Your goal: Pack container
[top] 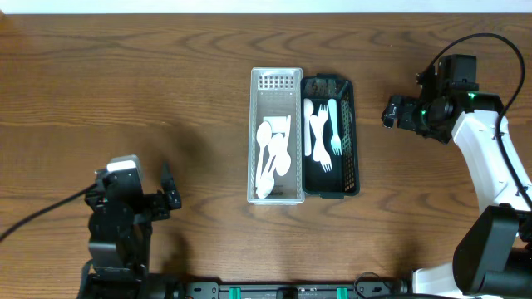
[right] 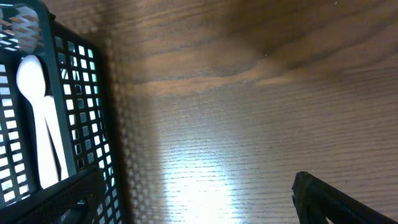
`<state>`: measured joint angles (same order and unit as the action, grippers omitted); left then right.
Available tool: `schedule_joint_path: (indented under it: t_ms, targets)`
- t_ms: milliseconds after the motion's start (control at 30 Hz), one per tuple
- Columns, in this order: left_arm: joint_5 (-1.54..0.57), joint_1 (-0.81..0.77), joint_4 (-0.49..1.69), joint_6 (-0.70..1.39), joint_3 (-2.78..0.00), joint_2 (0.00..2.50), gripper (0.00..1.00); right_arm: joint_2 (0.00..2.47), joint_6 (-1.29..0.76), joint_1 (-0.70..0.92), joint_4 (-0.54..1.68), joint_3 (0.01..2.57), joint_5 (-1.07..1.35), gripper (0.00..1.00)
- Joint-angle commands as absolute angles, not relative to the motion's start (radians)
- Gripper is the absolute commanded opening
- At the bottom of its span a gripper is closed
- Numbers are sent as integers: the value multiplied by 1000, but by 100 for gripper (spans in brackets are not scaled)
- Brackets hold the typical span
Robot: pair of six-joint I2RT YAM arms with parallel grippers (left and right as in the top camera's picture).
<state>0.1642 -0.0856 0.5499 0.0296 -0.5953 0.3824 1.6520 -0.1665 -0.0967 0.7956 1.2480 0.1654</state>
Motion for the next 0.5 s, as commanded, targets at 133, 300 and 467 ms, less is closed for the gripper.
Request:
schedule_joint_path:
  t_ms: [133, 300, 467]
  targets:
    - [165, -81, 484, 65, -433, 239, 98, 1628, -148, -88, 797, 1253, 173, 99]
    - [165, -81, 484, 65, -359, 158, 98, 1628, -148, -88, 797, 1253, 173, 99]
    - [165, -81, 483, 65, -308, 101, 98, 1628, -148, -88, 797, 1253, 173, 99]
